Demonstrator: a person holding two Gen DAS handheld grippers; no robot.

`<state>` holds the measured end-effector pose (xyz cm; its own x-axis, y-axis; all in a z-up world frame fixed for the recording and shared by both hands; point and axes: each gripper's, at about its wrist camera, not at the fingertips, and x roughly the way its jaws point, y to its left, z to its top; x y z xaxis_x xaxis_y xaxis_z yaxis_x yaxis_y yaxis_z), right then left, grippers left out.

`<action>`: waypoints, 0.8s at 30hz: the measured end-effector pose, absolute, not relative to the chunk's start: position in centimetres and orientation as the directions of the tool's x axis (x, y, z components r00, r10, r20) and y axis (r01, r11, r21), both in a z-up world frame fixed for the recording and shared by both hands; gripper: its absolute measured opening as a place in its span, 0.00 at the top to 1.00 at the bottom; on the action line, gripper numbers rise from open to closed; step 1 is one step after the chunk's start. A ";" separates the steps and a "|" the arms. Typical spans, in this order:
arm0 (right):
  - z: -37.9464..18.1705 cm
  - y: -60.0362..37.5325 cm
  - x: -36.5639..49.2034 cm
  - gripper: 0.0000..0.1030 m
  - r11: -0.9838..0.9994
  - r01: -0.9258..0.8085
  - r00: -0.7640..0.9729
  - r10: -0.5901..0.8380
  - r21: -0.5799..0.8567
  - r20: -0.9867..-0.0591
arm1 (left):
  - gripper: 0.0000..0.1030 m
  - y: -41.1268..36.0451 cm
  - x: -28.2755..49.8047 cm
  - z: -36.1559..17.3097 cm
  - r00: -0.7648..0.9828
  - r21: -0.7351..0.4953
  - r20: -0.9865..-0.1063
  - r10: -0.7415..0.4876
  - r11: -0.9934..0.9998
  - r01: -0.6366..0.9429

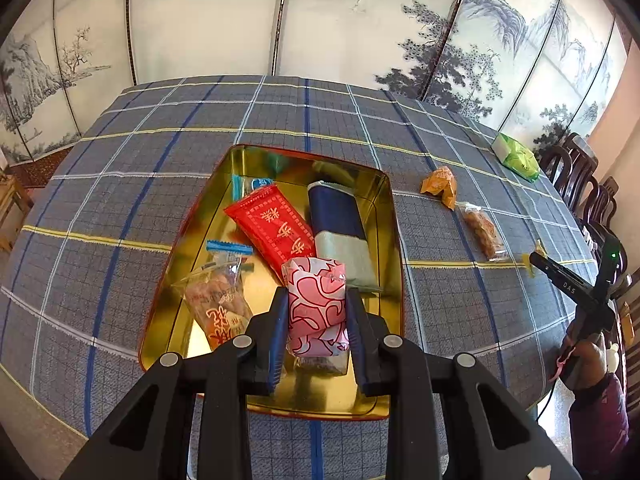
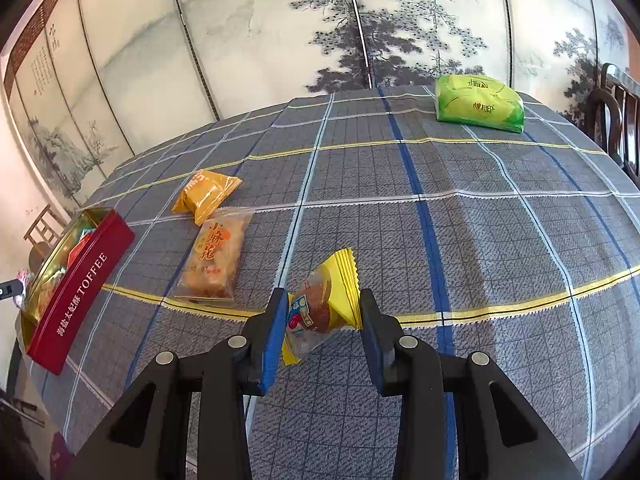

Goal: Organize snacks
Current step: 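Drop the pink packet into the tin with the left tool while the right holds the yellow packet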

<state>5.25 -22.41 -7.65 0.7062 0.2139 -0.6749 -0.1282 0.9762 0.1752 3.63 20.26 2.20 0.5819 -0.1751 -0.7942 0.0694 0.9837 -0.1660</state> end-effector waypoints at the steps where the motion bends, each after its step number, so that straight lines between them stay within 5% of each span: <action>1: -7.7 -22.4 5.2 0.64 0.976 -0.129 0.706 0.214 0.174 -0.676 | 0.76 20.2 4.1 2.4 0.588 -0.165 -0.789 -0.176 0.984 0.073; 16: -7.7 -22.4 5.3 0.64 0.976 -0.130 0.704 0.215 0.174 -0.677 | 0.82 20.1 15.1 2.1 0.604 -0.152 -0.788 -0.116 0.988 -0.009; 24: -7.9 -22.2 5.4 0.64 0.976 -0.132 0.699 0.216 0.174 -0.682 | 0.82 19.8 13.2 2.3 0.612 -0.158 -0.781 -0.127 0.987 0.003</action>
<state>5.39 -22.24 -7.87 0.6991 0.2161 -0.6816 -0.1320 0.9759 0.1740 13.24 19.81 2.32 0.6115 -0.1271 -0.7810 0.0032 0.9874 -0.1582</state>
